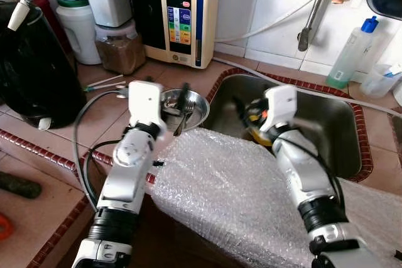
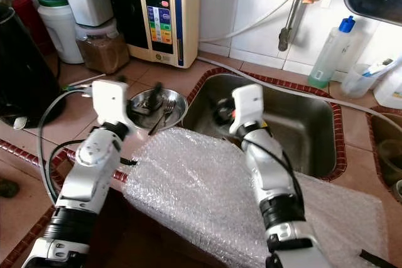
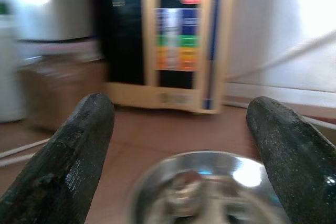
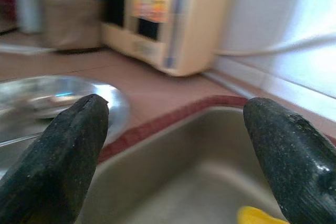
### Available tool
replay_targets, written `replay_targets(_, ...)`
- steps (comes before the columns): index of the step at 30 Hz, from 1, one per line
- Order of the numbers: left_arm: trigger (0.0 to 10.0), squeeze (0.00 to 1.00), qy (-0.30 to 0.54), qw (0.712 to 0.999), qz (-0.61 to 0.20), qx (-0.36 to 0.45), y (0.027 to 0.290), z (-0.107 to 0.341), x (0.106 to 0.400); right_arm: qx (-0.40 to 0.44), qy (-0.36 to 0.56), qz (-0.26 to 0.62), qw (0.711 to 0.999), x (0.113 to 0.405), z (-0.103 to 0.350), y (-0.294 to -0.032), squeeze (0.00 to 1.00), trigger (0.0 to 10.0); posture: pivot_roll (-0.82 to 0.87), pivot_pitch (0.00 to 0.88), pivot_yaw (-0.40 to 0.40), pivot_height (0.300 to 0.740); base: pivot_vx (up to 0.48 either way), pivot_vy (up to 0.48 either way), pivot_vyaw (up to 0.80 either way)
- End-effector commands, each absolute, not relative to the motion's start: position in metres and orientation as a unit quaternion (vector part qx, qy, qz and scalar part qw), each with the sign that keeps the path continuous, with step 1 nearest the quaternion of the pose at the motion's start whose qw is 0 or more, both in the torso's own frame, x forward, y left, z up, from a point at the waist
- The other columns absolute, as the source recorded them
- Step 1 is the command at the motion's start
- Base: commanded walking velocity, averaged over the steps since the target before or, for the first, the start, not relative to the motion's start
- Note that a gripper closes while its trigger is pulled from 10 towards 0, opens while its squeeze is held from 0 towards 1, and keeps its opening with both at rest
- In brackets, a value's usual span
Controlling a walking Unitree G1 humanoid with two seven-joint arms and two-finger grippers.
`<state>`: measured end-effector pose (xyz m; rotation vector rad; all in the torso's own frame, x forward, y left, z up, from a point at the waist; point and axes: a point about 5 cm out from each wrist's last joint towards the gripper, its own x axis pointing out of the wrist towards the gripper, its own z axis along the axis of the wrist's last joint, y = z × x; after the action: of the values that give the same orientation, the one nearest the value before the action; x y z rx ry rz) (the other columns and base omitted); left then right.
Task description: Kitchen organization
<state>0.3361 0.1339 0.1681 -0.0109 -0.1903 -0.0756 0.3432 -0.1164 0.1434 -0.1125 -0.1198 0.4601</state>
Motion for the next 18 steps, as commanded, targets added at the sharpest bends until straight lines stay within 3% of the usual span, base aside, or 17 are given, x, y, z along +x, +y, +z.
replay_targets(1,10.0,0.95,-0.078,0.997,0.002,-0.008,0.144,0.161,0.336,-0.062,-0.074,0.288,0.953,0.336,0.153,-0.103,0.0,10.0,0.0,0.0,-0.009,0.74,0.0,0.0,0.0)
replay_targets(2,10.0,0.95,-0.078,0.997,0.002,-0.008,0.144,0.161,0.336,-0.062,-0.074,0.288,0.953,0.336,0.153,-0.103,0.0,10.0,0.0,0.0,-0.009,0.74,0.0,0.0,0.0)
replay_targets(3,10.0,0.0,-0.073,0.997,0.014,-0.017,0.148,0.159,0.336,-0.063,-0.08,0.316,0.943,0.331,0.156,-0.097,0.0,10.0,0.0,0.0,-0.011,0.74,0.0,0.0,0.0)
replay_targets(18,10.0,0.0,0.014,0.99,0.063,-0.127,0.151,0.135,0.337,-0.092,-0.071,0.363,0.924,0.317,0.158,-0.09,0.0,10.0,-0.01,0.0,-0.012,0.74,0.0,0.0,0.0)
